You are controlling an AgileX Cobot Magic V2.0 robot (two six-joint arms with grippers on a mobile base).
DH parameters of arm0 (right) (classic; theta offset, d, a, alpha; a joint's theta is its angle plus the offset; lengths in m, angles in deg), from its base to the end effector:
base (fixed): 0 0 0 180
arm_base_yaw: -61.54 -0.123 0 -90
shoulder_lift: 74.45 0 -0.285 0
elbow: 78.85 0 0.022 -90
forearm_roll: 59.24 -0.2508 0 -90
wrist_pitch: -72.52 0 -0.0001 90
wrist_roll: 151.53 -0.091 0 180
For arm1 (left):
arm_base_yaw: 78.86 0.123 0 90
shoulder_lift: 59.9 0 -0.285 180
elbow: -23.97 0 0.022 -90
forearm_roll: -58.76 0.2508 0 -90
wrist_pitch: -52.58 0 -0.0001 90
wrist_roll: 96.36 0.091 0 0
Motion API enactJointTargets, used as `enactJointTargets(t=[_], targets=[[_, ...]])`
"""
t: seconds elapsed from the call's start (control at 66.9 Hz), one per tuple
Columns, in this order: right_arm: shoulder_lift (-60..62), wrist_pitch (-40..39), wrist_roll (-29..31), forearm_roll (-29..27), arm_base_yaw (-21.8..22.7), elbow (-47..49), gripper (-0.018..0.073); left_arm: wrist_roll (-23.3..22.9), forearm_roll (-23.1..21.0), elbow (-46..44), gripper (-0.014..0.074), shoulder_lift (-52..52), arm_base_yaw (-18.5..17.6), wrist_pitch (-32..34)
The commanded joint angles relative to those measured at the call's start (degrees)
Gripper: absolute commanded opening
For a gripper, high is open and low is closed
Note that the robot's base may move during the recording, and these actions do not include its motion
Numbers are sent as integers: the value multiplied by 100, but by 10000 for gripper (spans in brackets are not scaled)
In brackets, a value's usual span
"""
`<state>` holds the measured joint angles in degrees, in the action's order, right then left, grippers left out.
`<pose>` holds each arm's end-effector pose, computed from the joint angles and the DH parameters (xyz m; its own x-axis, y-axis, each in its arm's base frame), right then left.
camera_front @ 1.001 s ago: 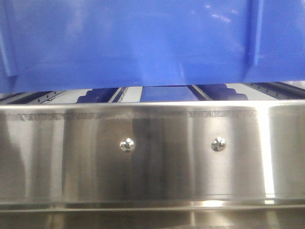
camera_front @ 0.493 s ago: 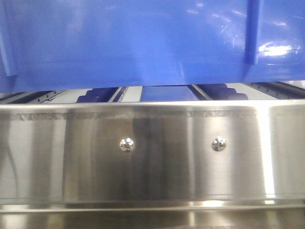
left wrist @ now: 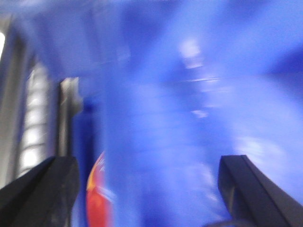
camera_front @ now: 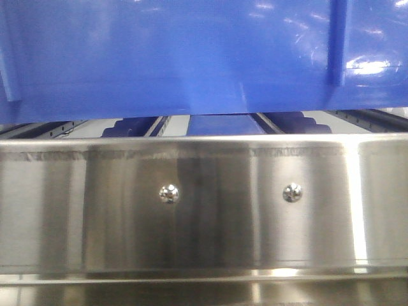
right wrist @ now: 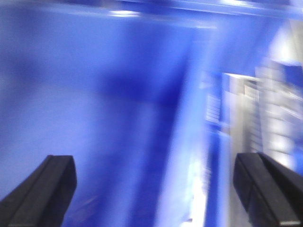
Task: Move blue bin to conveyor side
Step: 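Close both grippers on opposite side walls of the blue bin, then hold the bin with both grippers and pull it off the rollers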
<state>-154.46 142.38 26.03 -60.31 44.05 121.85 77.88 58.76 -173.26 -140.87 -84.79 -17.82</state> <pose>0.2146 0.0693 0.4931 -0.6170 -0.1431 -0.7738 -0.2836 0.9577 0.0490 0.2344 -0.0243 0.4717 -0.6996 -0.0282 -0.7140 0.0333 0.9968 -0.0720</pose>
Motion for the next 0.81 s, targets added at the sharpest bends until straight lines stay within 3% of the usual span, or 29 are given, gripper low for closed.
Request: enactJointTargets(t=[0.0,0.792], targets=[[-101,11,-207,217,-3,82,558,67,0,-46,497,-156,124,44],[-1216,11,-285,243,35,71,558,203,0,-46,497,-1006,125,44]])
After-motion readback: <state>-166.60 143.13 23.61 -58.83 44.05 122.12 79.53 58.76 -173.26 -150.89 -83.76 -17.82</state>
